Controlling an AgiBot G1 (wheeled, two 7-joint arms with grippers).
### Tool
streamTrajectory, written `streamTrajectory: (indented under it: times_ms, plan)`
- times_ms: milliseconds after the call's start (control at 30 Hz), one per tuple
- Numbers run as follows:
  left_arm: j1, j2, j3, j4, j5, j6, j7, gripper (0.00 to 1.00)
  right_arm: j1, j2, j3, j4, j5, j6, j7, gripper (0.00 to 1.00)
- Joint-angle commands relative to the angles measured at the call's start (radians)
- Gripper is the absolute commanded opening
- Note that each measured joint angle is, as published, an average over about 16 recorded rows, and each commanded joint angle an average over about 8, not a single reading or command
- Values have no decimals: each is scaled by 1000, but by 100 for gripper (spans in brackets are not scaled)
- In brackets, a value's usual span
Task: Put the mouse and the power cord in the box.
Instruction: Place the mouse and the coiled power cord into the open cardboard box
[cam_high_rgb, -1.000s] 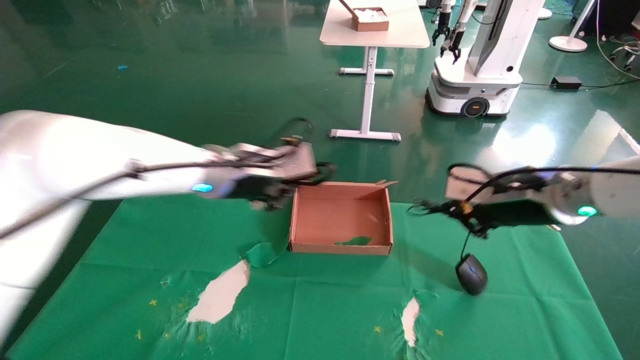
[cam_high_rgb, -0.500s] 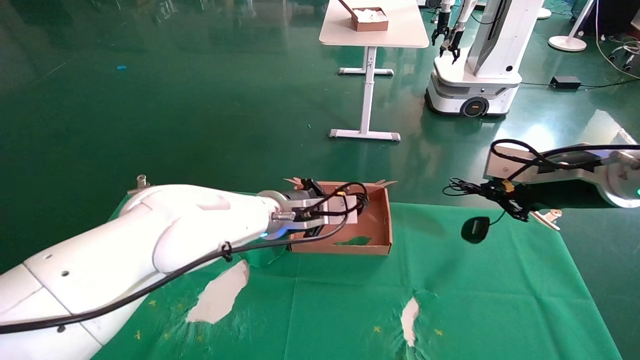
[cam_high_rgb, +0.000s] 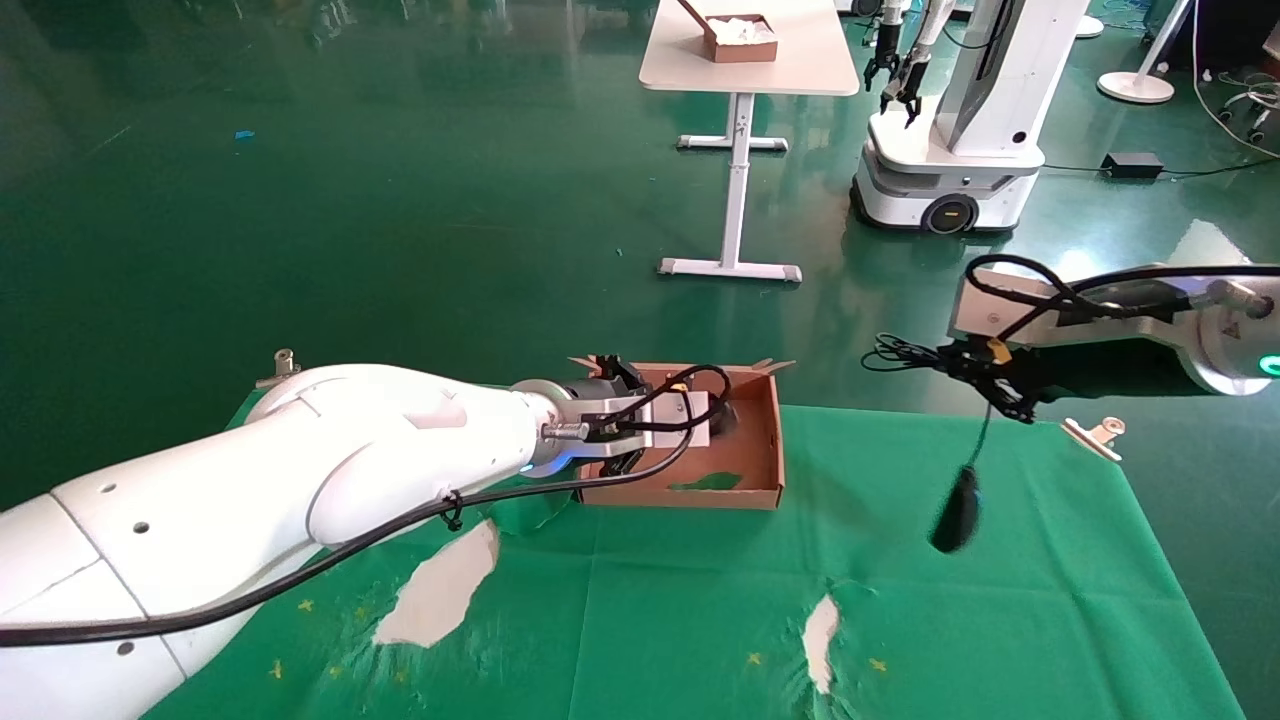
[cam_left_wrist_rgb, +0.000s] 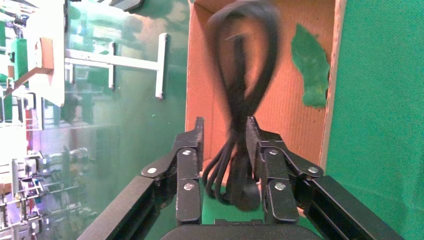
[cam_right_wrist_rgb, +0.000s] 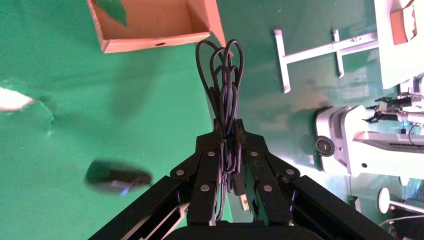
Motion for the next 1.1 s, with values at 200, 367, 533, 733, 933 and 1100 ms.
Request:
streamTrajectory:
  times_ms: [200,367,533,733,933,1100]
  plan:
    - [-17,0,55,3,-27,-23,-26,100,13,-13,4,-20,18,-1,-25,0]
    - [-31,-3,77,44,-32,-32,-56,100,22,-12,11,-10,39,-6,-47,0]
    - [-54,-11,88,160,-12,-20,-119,100,29,-17,19,10,66,-11,-76,0]
    - [-88,-27,92,317,5,19,-189,100,33,-73,14,18,91,-1,-111,0]
    - [-95,-33,97,400,15,29,-205,100,51,-202,-3,-43,99,53,-167,0]
    - [-95,-31,98,407,12,26,-200,100,66,-367,-38,-210,72,150,-259,0]
